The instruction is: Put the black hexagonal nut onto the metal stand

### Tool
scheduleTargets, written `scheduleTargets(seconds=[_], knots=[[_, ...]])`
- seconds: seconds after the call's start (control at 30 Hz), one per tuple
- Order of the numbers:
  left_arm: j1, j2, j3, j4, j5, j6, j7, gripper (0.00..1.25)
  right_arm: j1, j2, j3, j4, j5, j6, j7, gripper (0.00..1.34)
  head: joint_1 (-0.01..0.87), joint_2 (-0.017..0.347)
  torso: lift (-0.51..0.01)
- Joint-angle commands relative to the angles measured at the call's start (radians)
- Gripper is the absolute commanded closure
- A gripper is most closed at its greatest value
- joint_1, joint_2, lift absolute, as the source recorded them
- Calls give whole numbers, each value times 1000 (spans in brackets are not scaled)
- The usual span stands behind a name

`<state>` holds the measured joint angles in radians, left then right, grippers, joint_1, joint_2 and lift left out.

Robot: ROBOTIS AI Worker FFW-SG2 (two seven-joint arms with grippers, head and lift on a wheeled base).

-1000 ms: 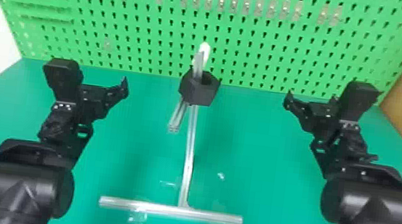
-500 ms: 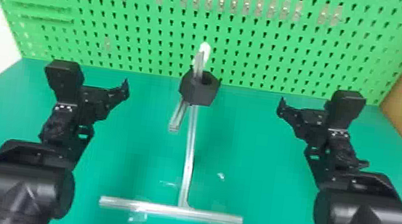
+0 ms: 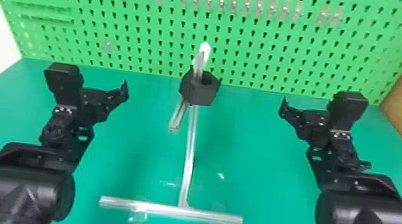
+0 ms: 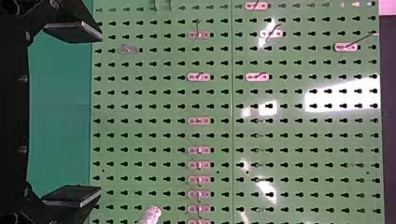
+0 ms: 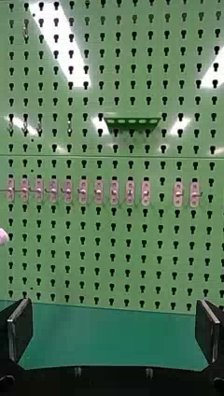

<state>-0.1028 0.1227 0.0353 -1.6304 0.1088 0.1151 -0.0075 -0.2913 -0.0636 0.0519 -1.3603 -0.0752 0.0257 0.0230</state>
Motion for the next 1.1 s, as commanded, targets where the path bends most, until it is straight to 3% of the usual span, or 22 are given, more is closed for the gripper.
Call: scheduleTargets(seconds=[0.0, 1.07], knots=[[0, 0, -2, 1, 2, -5, 1, 130, 1, 1, 0, -2, -3, 2, -2, 16, 693, 81, -1], [-5, 0, -11, 32, 11, -55, 4, 130, 8, -1, -1, -20, -20, 33, -2, 18, 693, 81, -1]])
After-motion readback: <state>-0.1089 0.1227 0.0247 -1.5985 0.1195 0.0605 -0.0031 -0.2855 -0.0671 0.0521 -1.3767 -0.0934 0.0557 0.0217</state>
